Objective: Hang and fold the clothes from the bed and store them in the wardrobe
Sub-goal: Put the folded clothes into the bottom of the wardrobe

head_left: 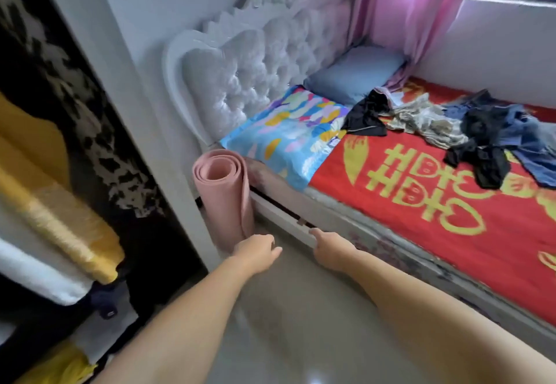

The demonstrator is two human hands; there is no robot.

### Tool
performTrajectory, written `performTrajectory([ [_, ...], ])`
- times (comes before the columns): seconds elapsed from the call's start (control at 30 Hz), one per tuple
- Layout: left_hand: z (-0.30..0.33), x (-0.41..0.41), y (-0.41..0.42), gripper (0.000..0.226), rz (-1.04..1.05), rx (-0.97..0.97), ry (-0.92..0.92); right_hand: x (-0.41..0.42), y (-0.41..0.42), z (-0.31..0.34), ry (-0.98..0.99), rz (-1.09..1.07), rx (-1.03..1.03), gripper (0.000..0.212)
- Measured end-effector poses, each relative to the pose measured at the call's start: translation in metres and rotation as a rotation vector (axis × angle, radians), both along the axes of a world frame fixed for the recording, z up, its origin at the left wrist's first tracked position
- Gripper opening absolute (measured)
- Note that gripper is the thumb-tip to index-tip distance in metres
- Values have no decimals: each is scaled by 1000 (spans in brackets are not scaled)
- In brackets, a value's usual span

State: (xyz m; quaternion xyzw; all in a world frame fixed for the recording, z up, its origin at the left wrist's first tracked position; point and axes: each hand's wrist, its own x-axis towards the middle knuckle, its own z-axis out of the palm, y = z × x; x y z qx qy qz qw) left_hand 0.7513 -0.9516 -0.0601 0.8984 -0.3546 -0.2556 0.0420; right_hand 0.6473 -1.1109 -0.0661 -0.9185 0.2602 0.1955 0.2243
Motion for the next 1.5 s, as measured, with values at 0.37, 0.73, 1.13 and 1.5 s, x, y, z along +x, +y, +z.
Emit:
performTrajectory([
  [0.37,13,-120,-280,37,-454,12,11,-179,-239,16,4,-400,-26,46],
  [0.73,-9,-147,-432,37,-660,66,78,-245,-345,-11,48,-672,42,44],
  [1.13,-16,-72,-638,37,-770,39,55,-190,-505,-13,-7,-874,-6,43],
  [1.5,-103,-149,-753,40,-721,195,284,-253,-628,-99,110,-878,156,45],
])
